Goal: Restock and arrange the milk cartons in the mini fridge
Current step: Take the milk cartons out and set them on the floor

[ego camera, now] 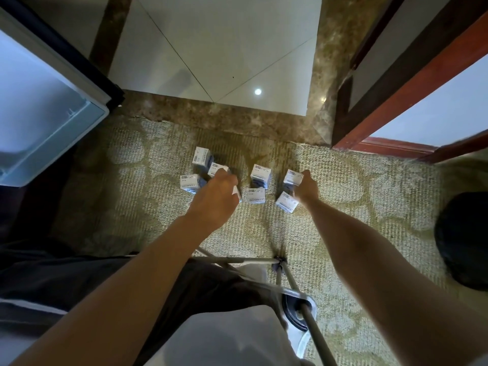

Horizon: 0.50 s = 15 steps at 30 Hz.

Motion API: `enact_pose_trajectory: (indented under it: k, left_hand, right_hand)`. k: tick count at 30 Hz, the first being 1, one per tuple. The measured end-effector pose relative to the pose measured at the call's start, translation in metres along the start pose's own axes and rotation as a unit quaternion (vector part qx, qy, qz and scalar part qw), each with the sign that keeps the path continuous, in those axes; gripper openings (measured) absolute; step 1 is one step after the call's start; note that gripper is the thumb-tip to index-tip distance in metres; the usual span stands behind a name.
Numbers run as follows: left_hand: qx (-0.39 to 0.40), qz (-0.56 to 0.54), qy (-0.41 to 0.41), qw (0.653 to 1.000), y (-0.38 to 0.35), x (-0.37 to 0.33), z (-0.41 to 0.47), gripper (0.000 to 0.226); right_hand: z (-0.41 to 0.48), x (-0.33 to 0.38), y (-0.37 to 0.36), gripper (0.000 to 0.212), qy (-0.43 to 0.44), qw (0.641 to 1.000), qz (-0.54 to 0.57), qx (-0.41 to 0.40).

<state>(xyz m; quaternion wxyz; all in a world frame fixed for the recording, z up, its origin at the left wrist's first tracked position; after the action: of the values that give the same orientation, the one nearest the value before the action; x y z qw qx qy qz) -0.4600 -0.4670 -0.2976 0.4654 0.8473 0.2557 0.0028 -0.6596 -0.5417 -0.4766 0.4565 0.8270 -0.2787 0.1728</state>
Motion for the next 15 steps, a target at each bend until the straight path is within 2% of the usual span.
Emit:
enact_pose_trajectory:
  k: [7, 11, 13, 15]
  left_hand:
    - [-0.001, -0.001, 0.006, 1.0, 0.001, 0.001, 0.0, 0.028]
    - [-0.004, -0.001, -0.003, 1.0, 0.005, -0.006, 0.0, 0.026]
    - [-0.007, 0.0, -0.002, 1.0, 0.009, -0.008, 0.001, 0.026]
    - [-0.02, 0.0, 0.003, 1.0, 0.018, -0.007, 0.001, 0.027]
  right_hand:
    - [0.006, 0.007, 0.003, 0.05, -0.011, 0.996, -0.082, 0.038]
    - [0.001, 0.016, 0.007, 0.057, -0.002, 0.992, -0.123, 0.031]
    - [-0.003, 0.032, 0.013, 0.058, 0.044, 0.988, -0.147, 0.001]
    - [-0.01, 0.061, 0.022, 0.05, 0.127, 0.976, -0.168, -0.046]
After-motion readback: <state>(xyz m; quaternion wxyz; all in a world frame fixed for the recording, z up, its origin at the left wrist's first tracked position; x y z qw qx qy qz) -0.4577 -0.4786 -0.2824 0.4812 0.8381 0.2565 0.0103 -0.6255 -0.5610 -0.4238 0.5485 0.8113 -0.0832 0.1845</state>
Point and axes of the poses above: each hand's wrist, its own z-axis towards the middle knuckle, its own y-axis out of the back of the hand, x = y × z, the point moved 7 cm from there along z, towards the middle knuckle, and after that the axes turned 10 degrees about y, right-handed, at the moved point
